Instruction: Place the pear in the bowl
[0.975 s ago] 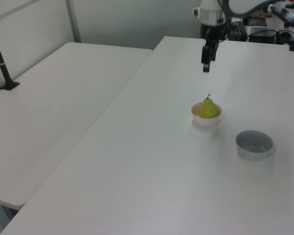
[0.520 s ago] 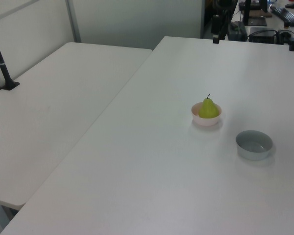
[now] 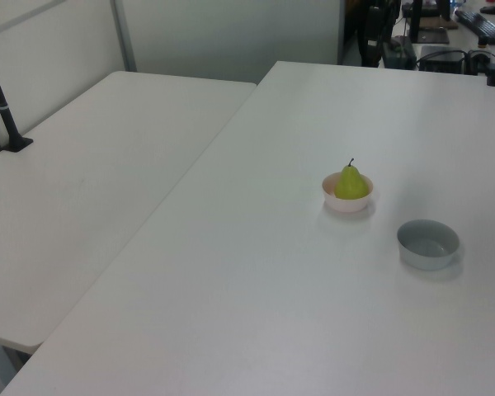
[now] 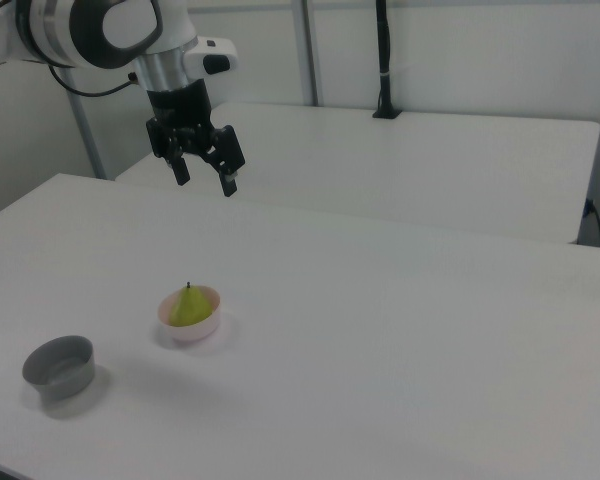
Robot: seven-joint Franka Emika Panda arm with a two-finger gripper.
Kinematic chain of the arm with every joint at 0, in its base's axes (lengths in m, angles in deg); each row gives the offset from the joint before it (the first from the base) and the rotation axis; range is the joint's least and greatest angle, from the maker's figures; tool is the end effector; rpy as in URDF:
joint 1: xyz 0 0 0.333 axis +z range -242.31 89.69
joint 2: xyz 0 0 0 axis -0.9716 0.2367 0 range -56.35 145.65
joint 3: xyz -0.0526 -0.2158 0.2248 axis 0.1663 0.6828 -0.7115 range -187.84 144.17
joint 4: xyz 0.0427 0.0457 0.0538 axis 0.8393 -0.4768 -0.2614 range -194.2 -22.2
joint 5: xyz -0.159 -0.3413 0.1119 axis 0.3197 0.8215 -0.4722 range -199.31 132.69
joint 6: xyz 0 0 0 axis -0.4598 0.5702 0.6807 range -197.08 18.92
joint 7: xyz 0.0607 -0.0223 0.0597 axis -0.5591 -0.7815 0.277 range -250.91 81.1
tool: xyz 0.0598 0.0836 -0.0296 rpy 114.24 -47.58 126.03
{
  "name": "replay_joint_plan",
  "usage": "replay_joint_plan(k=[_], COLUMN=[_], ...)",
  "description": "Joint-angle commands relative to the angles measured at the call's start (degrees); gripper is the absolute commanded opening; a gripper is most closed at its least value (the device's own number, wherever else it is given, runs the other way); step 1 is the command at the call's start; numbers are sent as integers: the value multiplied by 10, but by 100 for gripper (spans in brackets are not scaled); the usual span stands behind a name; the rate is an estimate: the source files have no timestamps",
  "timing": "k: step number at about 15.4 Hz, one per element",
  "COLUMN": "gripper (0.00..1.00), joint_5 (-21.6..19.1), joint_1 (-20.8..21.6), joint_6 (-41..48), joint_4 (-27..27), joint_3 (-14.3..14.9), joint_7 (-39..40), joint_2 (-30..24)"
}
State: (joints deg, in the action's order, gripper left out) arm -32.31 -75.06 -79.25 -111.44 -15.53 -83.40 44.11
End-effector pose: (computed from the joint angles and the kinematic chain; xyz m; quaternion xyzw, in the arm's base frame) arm 0.5607 -0.0516 0.6142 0.9988 -0.0302 0.0384 0.0104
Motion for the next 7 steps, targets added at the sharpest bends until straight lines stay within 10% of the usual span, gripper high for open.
replay_joint_plan(k=[1, 7], gripper=[100, 100], joint_5=[-10, -15], joint_1=[16, 16], joint_6=[10, 11], joint_4=[1, 1], joint_3=[21, 21], joint_7=[30, 25], joint_2=[-6, -7])
